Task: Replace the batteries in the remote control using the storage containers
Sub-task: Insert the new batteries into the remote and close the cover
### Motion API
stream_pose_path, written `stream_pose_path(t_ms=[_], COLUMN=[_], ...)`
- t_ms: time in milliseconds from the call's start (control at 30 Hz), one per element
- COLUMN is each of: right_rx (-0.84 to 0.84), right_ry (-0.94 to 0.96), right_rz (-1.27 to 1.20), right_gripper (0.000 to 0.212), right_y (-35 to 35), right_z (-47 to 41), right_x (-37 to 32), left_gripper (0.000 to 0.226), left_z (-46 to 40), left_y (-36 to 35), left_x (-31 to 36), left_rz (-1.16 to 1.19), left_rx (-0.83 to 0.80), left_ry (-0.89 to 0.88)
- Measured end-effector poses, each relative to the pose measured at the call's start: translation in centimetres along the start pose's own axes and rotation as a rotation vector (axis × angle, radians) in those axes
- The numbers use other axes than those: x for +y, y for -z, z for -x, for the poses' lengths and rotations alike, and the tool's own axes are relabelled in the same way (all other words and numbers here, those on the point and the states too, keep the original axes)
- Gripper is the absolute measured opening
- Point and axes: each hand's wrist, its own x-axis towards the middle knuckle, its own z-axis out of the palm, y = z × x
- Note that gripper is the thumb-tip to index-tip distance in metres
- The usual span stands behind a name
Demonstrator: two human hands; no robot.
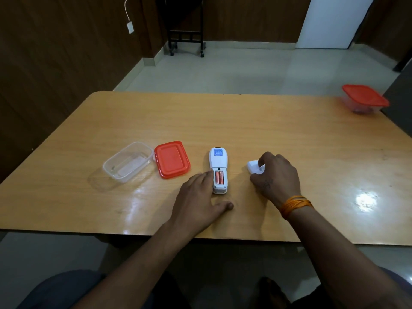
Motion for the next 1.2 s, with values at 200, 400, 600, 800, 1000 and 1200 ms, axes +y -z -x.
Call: stream_pose_path(t_ms=[200, 400, 600, 800, 1000, 1200], right_rx=[0.056, 0.030, 0.057, 0.041, 0.056, 0.076], right_ry=[0.024, 0.145, 0.268, 0.306, 0.333, 0.346], right_rz=[-0.287, -0.287, -0.119, -0.062, -0.037, -0.024], right_gripper=[0.042, 0.043, 0.040, 0.038, 0.030, 0.028], right_y=[0.5, -1.1, -2.3, -2.8, -3.0, -3.4], right_z=[2.0, 3.5, 3.9, 4.1, 3.6, 3.2], right_x=[-2.9, -4.3, -4.4, -4.3, -4.4, -4.6], left_gripper=[0.080, 0.061, 0.076, 0.076, 0.069, 0.070], left_z=[0.7, 0.3, -2.0, -2.4, -2.6, -2.9], left_y=[-0.8, -0.2, 0.2, -0.2, 0.1, 0.5], left_x=[0.7, -0.3, -2.4, -2.9, -2.7, -2.9], left_rz=[0.040, 0.149, 0.022, 0.007, -0.005, -0.007], left_rx=[0.033, 0.038, -0.005, -0.021, -0.057, -0.087], left_ry=[-0.015, -0.014, -0.086, -0.077, -0.074, -0.077])
